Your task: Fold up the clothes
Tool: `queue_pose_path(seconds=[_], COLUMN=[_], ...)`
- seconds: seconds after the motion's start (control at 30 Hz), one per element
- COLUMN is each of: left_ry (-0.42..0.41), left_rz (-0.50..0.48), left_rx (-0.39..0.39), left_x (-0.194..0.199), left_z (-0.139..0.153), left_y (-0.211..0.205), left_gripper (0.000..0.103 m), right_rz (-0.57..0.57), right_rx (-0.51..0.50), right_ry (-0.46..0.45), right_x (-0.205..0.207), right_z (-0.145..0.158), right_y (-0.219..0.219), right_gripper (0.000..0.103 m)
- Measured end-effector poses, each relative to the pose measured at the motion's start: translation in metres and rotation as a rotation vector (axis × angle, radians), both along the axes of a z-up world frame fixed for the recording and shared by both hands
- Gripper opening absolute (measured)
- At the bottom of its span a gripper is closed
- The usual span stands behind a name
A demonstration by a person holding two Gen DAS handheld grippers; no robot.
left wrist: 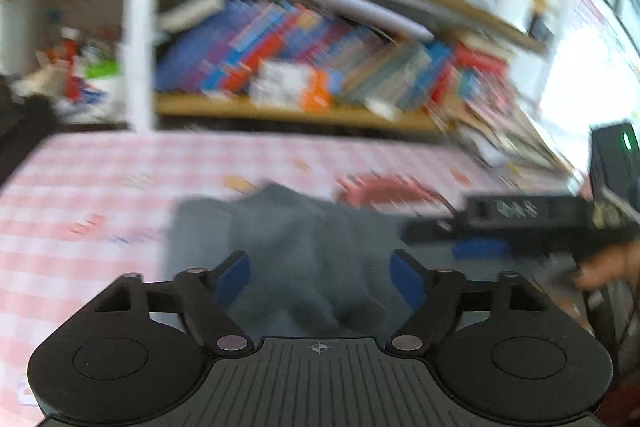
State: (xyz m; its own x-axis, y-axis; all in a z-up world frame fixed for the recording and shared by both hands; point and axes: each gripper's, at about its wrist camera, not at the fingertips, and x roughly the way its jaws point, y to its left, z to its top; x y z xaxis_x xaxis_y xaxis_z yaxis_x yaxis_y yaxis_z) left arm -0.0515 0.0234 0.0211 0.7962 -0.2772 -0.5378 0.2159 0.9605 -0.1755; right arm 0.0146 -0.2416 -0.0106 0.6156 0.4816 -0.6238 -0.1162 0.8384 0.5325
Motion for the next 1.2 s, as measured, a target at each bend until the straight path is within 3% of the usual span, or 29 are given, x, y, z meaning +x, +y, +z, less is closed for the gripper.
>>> queue_pose_path(seconds=[0.1,0.17,0.37,0.43,0.5,0.53,0.6,0.77,0.9,0.93,1.0,1.2], left_ry=[-0.001,0.023,0.079,0.091,0.094,0.094,0.091,0.081,0.104,0.116,0.125,0.121], left_rz=[0.151,0.22,0.233,0.209,0.191,0.183,0.177,0.207,0.197,0.187,0.169,0.14], left_rx=[-0.018,-0.051,-0.099,-0.087,-0.079,-0.076,-0.079,-0.103,-0.079,-0.073,-0.055,-0.08], left_x=[0.006,0.01,0.011,0.015,0.018,0.019,0.02,0.025,0.029,0.03,0.032,0.03], left_z=[0.001,-0.003,-0.013,-0.015,-0.016,-0.017,-0.018,-0.018,-0.022,-0.023,-0.022,-0.02], left_y=[0.022,0.036,0.049,0.048,0.048,0.048,0.05,0.058,0.055,0.054,0.05,0.051], left_gripper=[0.091,0.091,0.091,0.094,0.096,0.097,0.097,0.098,0.102,0.102,0.102,0.103], right_rz=[0.021,0.034,0.059,0.047,0.039,0.038,0.059,0.063,-0.009,-0.028,-0.058,-0.063], right_rx=[0.141,0.171,0.235,0.222,0.221,0.224,0.25,0.321,0.269,0.254,0.231,0.232], right_ry=[0.085,0.116,0.21,0.247,0.276,0.277,0.238,0.041,0.154,0.191,0.247,0.188], right_x=[0.008,0.012,0.021,0.024,0.027,0.027,0.026,0.012,0.015,0.016,0.017,0.013], right_z=[-0.009,-0.012,-0.023,-0.03,-0.035,-0.036,-0.032,-0.004,-0.025,-0.032,-0.041,-0.028], right_y=[0.004,0.011,0.032,0.037,0.04,0.041,0.041,0.027,0.022,0.022,0.02,0.018], right_gripper=[0.097,0.093,0.078,0.067,0.048,0.045,0.016,0.014,0.017,0.028,0.035,0.057])
